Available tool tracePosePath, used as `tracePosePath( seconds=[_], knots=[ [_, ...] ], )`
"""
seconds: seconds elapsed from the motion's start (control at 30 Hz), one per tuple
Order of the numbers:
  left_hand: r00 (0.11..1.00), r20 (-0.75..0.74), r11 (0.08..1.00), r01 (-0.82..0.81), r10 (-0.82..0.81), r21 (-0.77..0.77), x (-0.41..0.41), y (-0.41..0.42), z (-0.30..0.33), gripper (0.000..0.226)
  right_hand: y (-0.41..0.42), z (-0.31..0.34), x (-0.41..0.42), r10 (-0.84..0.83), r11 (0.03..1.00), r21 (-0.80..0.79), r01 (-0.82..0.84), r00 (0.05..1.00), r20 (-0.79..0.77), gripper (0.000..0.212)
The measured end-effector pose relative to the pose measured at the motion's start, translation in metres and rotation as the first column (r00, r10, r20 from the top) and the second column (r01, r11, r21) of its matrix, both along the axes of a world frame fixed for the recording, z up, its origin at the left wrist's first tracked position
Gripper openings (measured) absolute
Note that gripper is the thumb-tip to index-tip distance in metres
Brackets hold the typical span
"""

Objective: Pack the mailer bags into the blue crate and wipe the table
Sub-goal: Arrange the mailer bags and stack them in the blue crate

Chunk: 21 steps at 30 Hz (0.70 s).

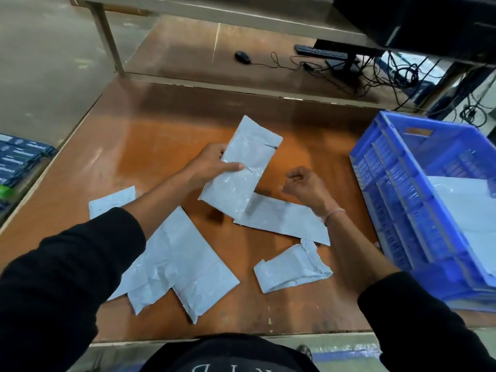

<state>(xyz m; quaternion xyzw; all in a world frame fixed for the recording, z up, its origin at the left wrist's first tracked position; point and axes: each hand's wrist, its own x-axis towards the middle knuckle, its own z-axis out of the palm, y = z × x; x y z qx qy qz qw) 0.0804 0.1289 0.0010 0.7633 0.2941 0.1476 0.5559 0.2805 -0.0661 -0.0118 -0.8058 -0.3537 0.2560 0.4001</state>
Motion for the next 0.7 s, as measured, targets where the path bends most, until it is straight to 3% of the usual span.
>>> tracePosePath(
  seconds=[0.1, 0.2, 0.57, 0.63, 0.7],
  knots=[
    [0.995, 0.077, 0.980, -0.045, 0.061, -0.194, -0.003, 0.003, -0.002, 0.039, -0.003, -0.017, 0.005, 0.331, 0.886, -0.434, -0.165, 0.880, 0.341, 0.065],
    [0.995, 0.063, 0.973, -0.064, 0.080, -0.223, -0.007, 0.002, -0.005, 0.037, -0.003, -0.029, 0.001, 0.431, 0.784, -0.600, -0.158, 0.835, 0.343, 0.080],
    [0.989, 0.077, 0.964, -0.102, 0.124, -0.246, -0.012, -0.001, -0.005, 0.047, -0.005, -0.028, 0.000, 0.457, 0.717, -0.688, -0.113, 0.821, 0.342, 0.063],
    [0.986, 0.077, 0.960, -0.122, 0.146, -0.253, -0.011, -0.002, -0.007, 0.048, -0.005, -0.026, 0.000, 0.395, 0.765, -0.634, -0.111, 0.859, 0.327, 0.051],
    [0.984, 0.070, 0.955, -0.140, 0.164, -0.261, -0.010, -0.003, -0.009, 0.047, -0.007, -0.024, 0.005, 0.223, 0.871, -0.489, -0.053, 0.929, 0.296, 0.043]
  ],
)
